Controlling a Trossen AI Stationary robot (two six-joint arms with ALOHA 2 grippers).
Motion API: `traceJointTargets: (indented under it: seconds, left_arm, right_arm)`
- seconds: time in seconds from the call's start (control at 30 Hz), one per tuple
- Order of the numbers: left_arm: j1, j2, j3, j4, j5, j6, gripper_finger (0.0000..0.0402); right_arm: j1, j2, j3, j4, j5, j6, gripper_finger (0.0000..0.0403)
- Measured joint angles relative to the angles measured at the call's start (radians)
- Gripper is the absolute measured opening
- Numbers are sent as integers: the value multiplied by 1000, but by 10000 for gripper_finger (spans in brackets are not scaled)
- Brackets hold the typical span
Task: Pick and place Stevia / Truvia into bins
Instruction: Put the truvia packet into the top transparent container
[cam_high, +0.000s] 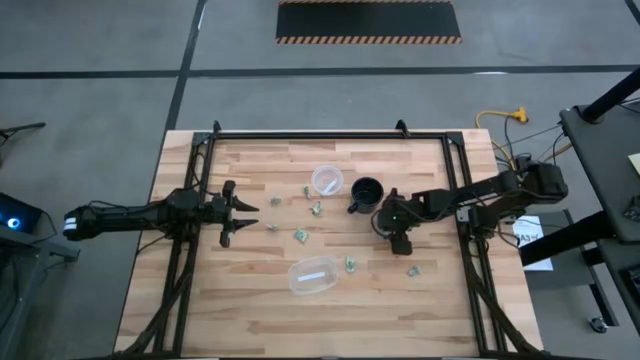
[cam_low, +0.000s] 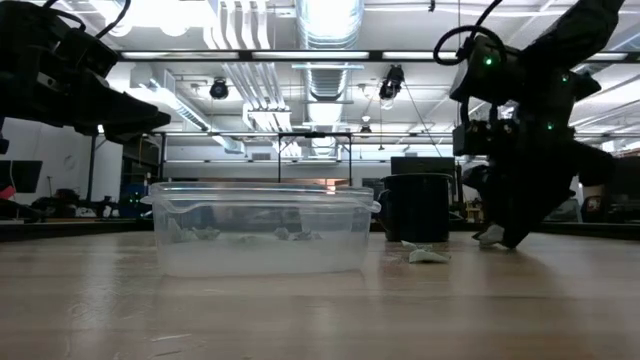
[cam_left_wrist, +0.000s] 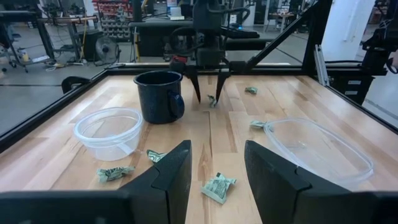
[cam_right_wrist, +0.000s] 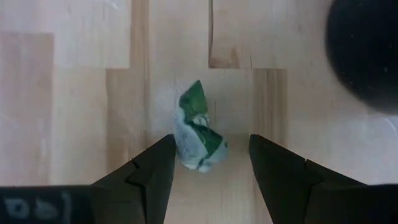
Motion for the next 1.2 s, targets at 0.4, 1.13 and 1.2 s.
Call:
traceJointTargets:
  seconds: [0.4, 1.13, 1.2]
  left_arm:
    - [0, 0, 0, 0, 0, 0, 132]
    - [0, 0, 0, 0, 0, 0, 132]
    - [0, 0, 0, 0, 0, 0, 132]
  right_arm:
    - [0, 15, 8, 33, -2, -5, 196]
    - [0, 23, 16, 43, -39, -7, 153]
    - [0, 23, 16, 38, -40, -7, 127]
